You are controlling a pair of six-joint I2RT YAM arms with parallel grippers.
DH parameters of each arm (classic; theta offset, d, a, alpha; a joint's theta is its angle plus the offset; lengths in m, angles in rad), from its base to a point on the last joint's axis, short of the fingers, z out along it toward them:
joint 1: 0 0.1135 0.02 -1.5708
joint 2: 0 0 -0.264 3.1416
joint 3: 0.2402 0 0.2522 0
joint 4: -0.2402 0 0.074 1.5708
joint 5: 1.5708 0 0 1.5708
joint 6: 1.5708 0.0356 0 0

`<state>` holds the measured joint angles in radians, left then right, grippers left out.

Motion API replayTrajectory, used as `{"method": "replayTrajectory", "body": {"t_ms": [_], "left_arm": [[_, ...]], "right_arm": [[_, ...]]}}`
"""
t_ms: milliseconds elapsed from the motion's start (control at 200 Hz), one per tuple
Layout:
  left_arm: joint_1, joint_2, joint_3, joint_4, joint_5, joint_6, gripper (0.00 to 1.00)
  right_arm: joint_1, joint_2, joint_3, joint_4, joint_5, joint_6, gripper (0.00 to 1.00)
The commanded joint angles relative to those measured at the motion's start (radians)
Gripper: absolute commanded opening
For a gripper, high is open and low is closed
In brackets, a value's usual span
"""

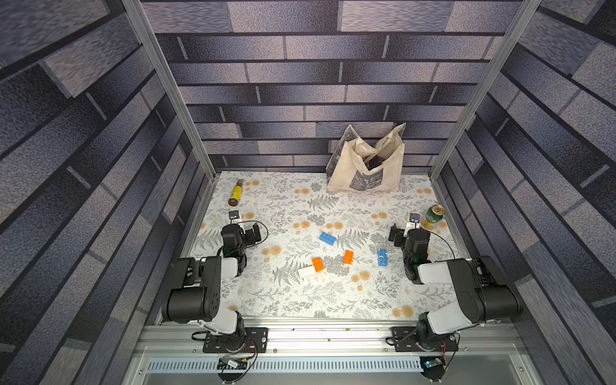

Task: Assemble a rectangle with lego
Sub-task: Adjust the lego brick at the center of the board.

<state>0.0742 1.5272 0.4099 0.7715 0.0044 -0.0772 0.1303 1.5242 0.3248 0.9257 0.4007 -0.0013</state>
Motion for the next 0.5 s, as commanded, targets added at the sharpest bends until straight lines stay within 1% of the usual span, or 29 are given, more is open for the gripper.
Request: {"method": "replayTrajectory", "body": {"t_ms": [0, 496], "left_arm": [[0.007, 0.011, 0.021, 0.021, 0.014, 0.023, 1.00], [0.007, 0.012, 0.021, 0.020, 0.017, 0.022, 1.00]], "right_arm": [[-0.008, 0.011, 0.017, 0.031, -0.005, 0.006, 1.00], [-0.009, 0.012, 0.017, 0.030, -0.004, 0.007, 1.00]]}}
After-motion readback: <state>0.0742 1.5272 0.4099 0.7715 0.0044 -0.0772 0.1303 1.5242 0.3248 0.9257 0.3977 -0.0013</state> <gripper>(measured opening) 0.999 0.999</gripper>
